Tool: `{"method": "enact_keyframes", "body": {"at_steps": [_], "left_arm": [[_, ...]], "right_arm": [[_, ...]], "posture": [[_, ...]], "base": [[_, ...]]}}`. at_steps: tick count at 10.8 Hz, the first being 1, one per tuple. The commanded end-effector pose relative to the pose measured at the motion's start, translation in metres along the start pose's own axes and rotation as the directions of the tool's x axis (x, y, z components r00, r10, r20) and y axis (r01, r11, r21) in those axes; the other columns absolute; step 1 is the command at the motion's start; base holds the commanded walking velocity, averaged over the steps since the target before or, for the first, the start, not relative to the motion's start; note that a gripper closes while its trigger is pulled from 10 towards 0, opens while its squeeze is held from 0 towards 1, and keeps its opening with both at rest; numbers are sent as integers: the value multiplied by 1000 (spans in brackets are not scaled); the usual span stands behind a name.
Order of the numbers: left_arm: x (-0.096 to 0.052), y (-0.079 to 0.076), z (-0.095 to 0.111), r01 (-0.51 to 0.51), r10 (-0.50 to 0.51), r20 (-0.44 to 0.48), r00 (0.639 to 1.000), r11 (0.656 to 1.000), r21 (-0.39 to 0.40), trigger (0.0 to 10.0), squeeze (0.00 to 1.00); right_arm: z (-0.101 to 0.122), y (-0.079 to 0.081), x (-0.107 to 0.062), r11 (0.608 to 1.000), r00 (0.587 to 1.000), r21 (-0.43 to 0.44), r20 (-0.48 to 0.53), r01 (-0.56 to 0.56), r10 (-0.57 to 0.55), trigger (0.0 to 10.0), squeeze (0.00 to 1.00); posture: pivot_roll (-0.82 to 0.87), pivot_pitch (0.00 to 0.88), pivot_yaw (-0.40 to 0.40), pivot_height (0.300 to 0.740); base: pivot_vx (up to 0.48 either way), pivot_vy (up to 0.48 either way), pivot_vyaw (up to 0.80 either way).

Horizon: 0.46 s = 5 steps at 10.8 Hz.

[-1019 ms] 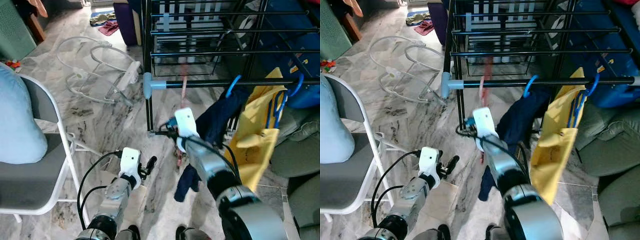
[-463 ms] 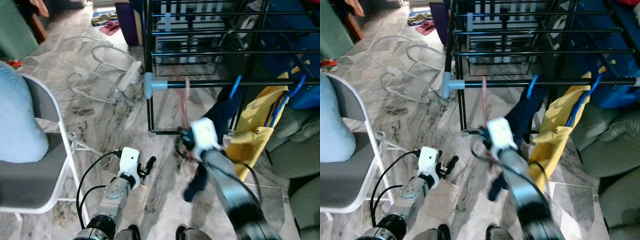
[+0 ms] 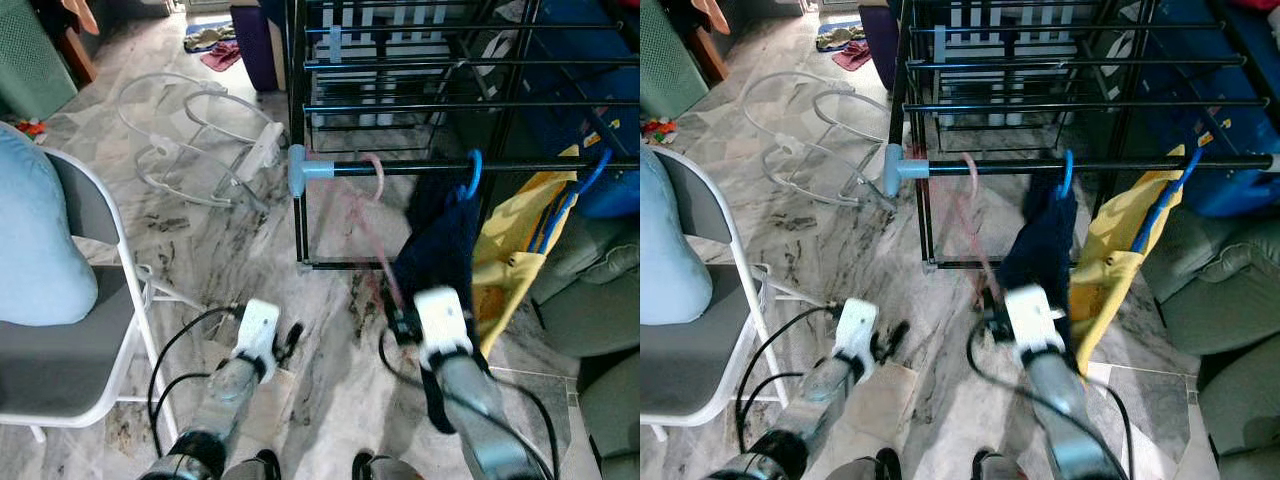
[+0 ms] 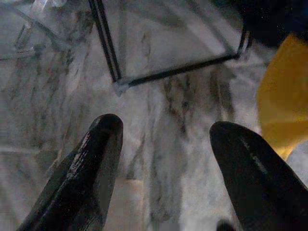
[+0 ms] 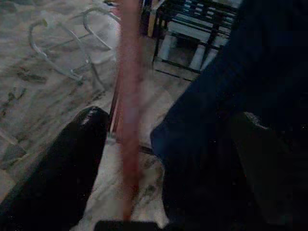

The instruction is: Hang hanger

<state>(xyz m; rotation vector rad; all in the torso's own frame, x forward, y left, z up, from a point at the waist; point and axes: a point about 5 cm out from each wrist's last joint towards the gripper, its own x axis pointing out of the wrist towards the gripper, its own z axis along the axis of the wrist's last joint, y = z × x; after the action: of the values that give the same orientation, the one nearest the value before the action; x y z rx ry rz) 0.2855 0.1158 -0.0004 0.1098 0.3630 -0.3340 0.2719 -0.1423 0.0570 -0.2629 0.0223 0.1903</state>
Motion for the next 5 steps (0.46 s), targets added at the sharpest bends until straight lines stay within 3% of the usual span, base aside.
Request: {"method": "enact_keyframes", "body": {"at_steps": [1, 5], "left_arm": [[-6, 1, -13, -2, 3, -48, 999, 1000, 16, 10000, 0], [-14, 7, -30, -22, 34, -127, 991, 995, 99, 10000, 0]], "right_arm": [[-6, 4, -4, 1000, 1000, -10, -15, -12, 12, 10000, 1000], [-57, 16, -28, 997, 977, 16, -200, -74, 75, 10000, 1000]], "posture": [[-118, 173, 60, 740], [-102, 159, 54, 740]], "base": [[0, 0, 0], [0, 0, 0]]}}
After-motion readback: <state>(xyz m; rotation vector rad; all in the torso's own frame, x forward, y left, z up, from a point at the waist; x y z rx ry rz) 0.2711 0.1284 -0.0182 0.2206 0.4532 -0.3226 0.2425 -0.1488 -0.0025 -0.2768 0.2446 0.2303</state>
